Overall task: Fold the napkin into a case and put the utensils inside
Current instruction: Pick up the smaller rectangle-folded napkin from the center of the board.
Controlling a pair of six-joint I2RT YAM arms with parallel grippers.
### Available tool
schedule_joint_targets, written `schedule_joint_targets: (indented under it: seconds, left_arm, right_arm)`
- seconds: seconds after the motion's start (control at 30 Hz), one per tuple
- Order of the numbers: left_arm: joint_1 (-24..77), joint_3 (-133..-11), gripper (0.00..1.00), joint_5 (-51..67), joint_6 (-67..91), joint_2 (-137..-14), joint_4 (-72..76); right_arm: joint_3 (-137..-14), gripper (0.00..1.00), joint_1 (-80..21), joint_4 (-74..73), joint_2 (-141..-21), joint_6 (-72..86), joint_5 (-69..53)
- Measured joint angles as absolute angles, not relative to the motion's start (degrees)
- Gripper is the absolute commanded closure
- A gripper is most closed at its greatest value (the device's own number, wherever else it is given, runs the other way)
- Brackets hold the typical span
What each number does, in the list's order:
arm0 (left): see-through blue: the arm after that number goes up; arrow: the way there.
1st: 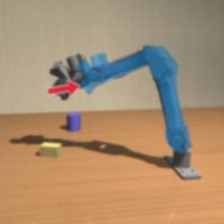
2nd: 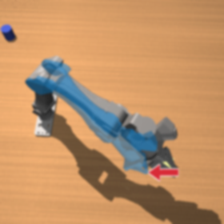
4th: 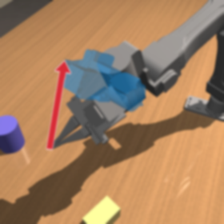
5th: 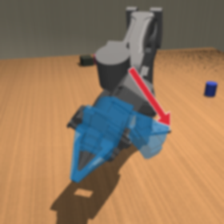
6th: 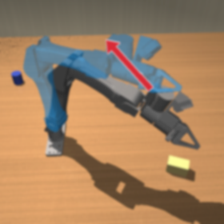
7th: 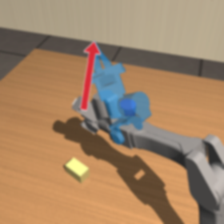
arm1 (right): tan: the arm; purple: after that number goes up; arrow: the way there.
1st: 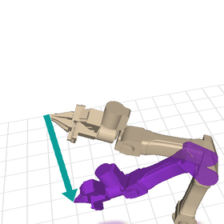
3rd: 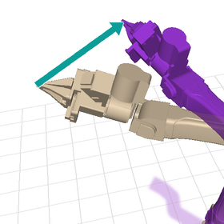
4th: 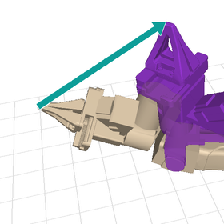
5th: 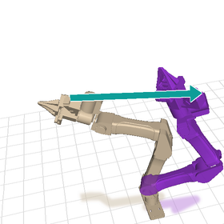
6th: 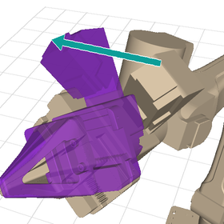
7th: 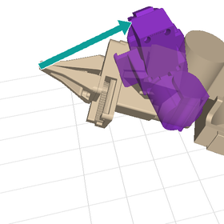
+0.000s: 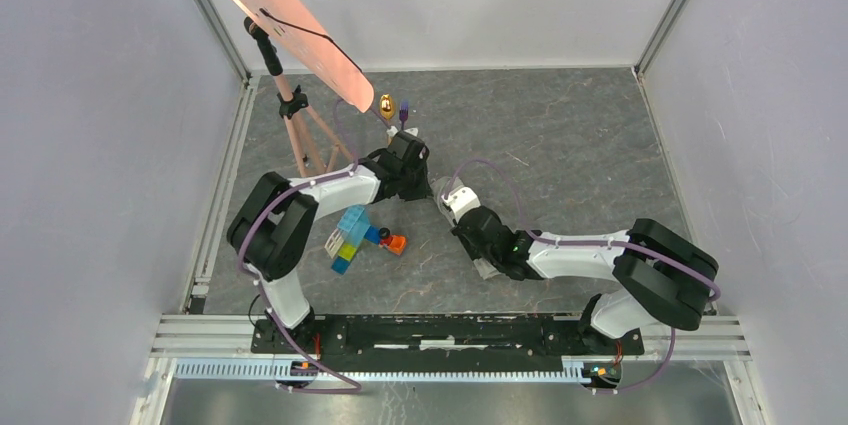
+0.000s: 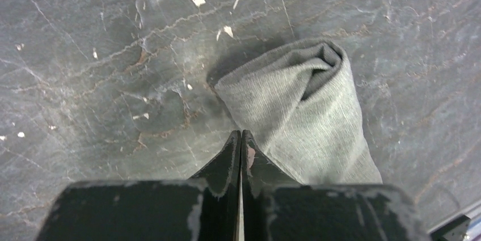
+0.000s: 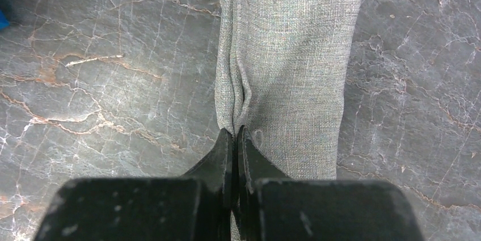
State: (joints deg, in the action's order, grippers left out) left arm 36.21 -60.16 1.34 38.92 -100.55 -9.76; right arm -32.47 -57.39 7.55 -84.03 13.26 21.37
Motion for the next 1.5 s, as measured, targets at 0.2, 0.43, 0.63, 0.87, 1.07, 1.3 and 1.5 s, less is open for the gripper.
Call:
schedule_joint_targets:
  seconds: [0.2,0.43,0.63,0.87,1.07,1.3,1.5]
  left_arm:
    - [35.7,-62.8,0.98,1.0,38.9,-104.2,-8.6]
    - [35.6,-63.2,0.97,1.2,38.9,-104.7,-7.2]
    - [36.0,-63.2,0.93,1.4,38.9,-104.6,-7.1]
    - [37.1,-62.6,0.94,0.1,38.9,-102.7,-7.1]
    - [37.3,-62.6,0.94,0.1,38.9,-102.7,-6.9]
    - [37.5,-62.6,0.94,2.1,39.0,-105.4,-3.9]
    - [38.4,-62.3,0.93,2.2,39.0,-107.9,-1.0]
  right_arm:
    - [-32.1,1.0,-56.6,8.3,-84.0,13.3,20.1]
    - [-32.0,1.0,-56.3,8.7,-84.0,13.3,19.4]
    - [-32.0,1.0,-56.1,8.8,-84.0,13.3,19.2]
    - [-32.0,1.0,-56.1,8.8,-84.0,13.3,19.1]
    - [-32.0,1.0,-56.1,9.0,-84.0,13.3,19.0]
    - [-32.0,1.0,-56.1,9.0,-84.1,13.3,19.0]
    - [-32.0,1.0,-55.8,9.0,-84.1,13.3,18.5]
